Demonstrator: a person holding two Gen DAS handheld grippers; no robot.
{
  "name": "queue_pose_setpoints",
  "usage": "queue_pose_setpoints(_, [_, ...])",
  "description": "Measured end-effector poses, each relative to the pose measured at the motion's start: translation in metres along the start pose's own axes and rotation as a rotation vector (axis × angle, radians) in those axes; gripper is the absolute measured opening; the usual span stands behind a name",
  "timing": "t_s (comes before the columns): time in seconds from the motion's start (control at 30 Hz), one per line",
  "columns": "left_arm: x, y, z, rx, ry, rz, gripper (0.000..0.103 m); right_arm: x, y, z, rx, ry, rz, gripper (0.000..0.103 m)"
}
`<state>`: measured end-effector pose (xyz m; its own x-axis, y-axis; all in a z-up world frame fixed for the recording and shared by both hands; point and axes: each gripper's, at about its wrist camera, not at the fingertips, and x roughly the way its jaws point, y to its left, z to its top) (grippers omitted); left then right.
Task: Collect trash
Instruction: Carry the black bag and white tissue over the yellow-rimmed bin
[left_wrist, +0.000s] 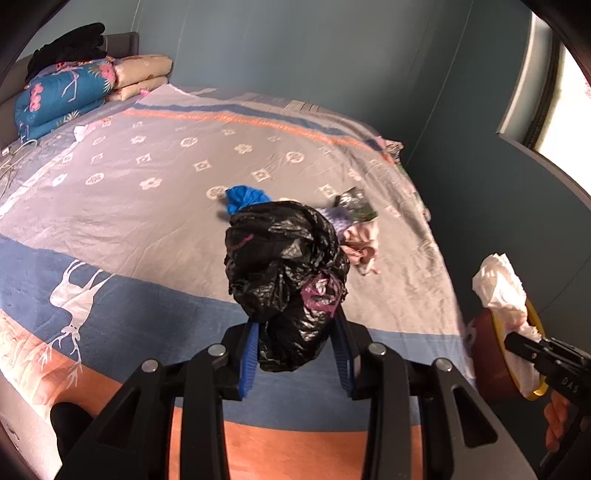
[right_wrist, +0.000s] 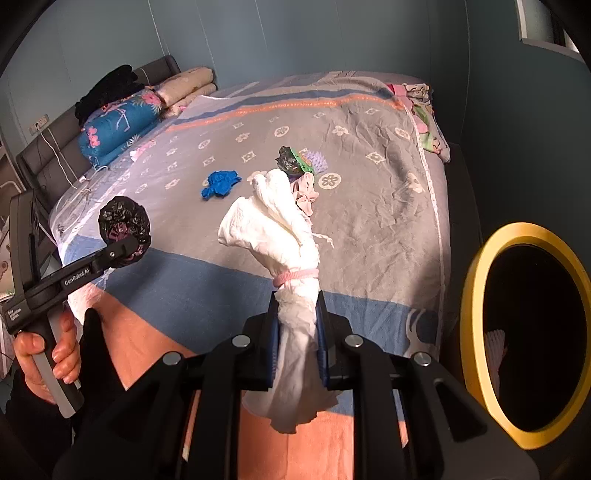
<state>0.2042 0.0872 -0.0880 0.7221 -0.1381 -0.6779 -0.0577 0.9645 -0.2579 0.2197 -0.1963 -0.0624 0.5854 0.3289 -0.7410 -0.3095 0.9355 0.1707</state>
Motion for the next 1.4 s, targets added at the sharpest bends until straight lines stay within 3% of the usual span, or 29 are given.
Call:
queue_pose_setpoints(0.6, [-0.038,-0.073,0.007,0.119,-0.066,-0.094,0.033,-0.067,-0.051,-0.018,0.091,-0.115,-0.019,0.017])
queue_pose_setpoints(1.4, [-0.009,-0.207,0.015,0.301,-0.022,-0.260,0.033,-0.119,-0.154,-0.019,0.280,-0.226,-0.151,0.017])
